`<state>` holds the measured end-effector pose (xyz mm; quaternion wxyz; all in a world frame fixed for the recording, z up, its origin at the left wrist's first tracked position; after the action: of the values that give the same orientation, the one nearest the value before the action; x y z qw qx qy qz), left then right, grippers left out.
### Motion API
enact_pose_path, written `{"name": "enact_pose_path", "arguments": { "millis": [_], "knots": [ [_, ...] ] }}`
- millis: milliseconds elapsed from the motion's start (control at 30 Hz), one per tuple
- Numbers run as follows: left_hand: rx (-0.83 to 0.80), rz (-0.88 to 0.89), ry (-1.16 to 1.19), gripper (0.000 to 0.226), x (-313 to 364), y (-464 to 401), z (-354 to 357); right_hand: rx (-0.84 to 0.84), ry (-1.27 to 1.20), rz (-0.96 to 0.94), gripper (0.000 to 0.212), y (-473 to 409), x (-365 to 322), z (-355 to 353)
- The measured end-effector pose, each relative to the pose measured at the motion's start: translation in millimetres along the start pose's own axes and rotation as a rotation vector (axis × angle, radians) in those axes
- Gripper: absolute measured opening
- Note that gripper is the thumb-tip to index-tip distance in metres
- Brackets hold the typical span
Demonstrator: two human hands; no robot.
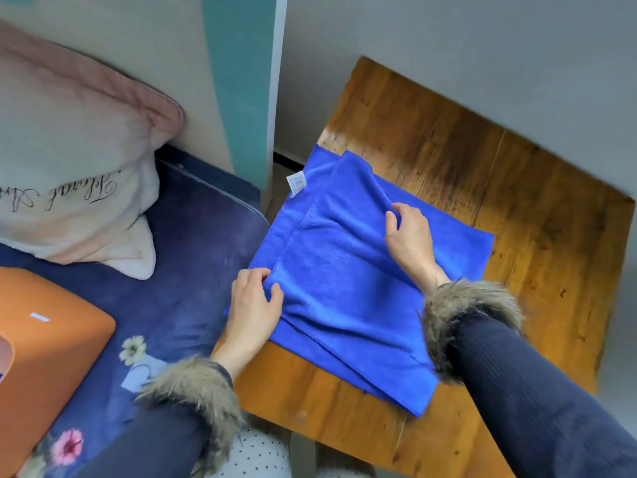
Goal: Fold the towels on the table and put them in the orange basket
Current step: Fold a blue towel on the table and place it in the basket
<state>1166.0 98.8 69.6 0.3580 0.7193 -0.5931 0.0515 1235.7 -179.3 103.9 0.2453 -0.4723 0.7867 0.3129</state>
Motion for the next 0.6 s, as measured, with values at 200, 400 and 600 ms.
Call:
{"name": "enact_pose_path", "arguments": {
  "millis": [200, 400, 600],
  "knots": [
    [0.060, 0.154, -0.285, 0.040, 16, 8, 16, -0.134, 0.223, 0.078, 0.046, 1, 53, -4],
    [0.063, 0.241, -0.323, 0.045, 31, 0, 24, -0.256, 0.427, 0.147, 0.052, 12, 76, -9],
    [-0.006, 0.363, -0.372, 0.039, 75, -36, 28, -0.160, 0.400, 0.356, 0.055, 53, 115, -45]
  ]
}}
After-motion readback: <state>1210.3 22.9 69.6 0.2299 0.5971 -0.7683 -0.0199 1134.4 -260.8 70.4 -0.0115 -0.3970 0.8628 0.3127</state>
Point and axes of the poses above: each hand's wrist, its own y-axis away from the middle knuckle, its own z-axis out of the palm, x = y × z, the point moved 8 cm from there along -y, towards the middle knuckle, and after that the axes turned 13 degrees about -y, right-handed, at the moved point
